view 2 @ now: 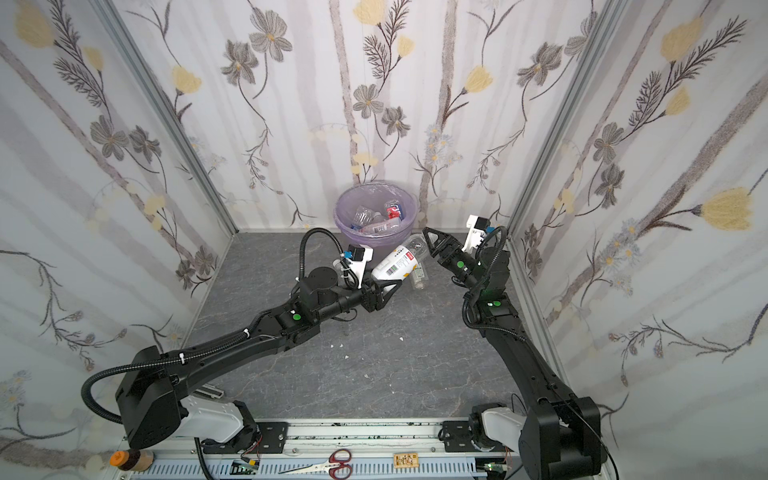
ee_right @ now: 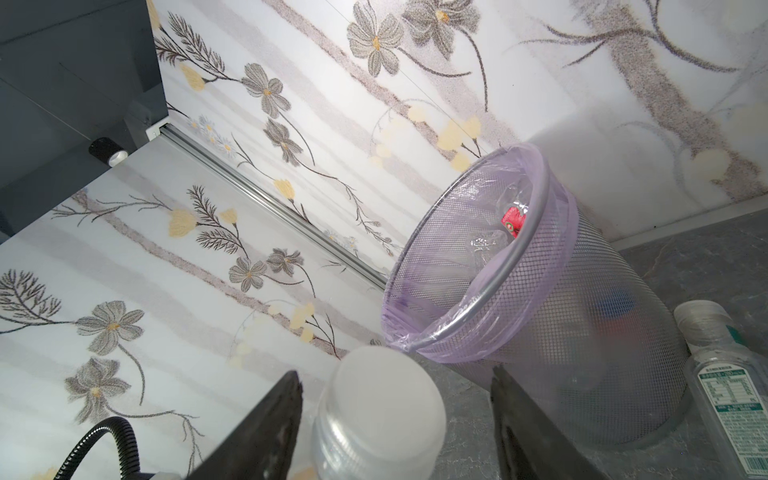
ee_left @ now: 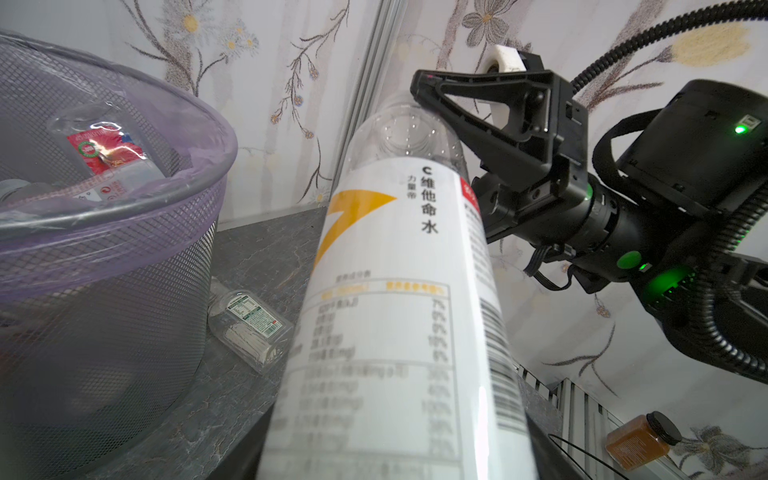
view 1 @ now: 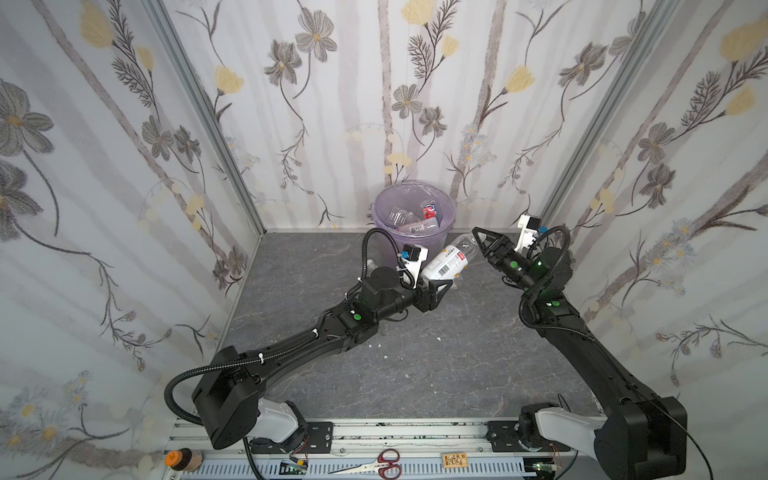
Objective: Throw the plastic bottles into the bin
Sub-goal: 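Lift the yellow-V bottle with the left gripper while the right gripper approaches, then grasp the yellow-V bottle cap with the right gripper while the left gripper releases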
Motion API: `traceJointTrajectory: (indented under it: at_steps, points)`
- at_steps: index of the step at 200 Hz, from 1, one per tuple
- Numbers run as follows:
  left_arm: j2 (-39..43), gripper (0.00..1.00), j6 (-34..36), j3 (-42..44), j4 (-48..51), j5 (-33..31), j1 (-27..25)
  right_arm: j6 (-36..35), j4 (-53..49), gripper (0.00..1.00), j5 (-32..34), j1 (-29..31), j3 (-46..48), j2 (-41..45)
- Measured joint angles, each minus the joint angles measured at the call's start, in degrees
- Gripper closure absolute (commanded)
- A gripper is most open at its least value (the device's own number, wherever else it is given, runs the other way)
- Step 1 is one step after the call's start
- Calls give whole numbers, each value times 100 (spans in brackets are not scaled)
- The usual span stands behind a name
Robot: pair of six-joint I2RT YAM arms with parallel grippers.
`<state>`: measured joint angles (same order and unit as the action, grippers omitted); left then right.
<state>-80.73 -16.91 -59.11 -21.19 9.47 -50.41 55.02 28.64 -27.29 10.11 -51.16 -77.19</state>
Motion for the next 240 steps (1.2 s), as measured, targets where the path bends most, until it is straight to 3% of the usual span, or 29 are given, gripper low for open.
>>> traceJointTrajectory:
  at_steps: [51, 84, 123, 179, 240]
  points:
    - [0, 33, 2, 42, 0, -28, 0, 155, 249, 47, -26, 101, -28, -164]
    - [0, 24, 4, 79, 9, -57, 0, 323, 363, 63, 26, 136, -33, -219]
    - [0, 18, 4, 85, -42, -190, -4, 245, 402, 73, 59, 153, -131, -269]
    - [168, 0, -2, 118, -48, -348, 72, 133, 382, 76, 315, 162, -765, -761]
    - [737, 0, -332, 192, 44, -389, 616, -627, -116, 76, 1132, 275, -2656, -1440]
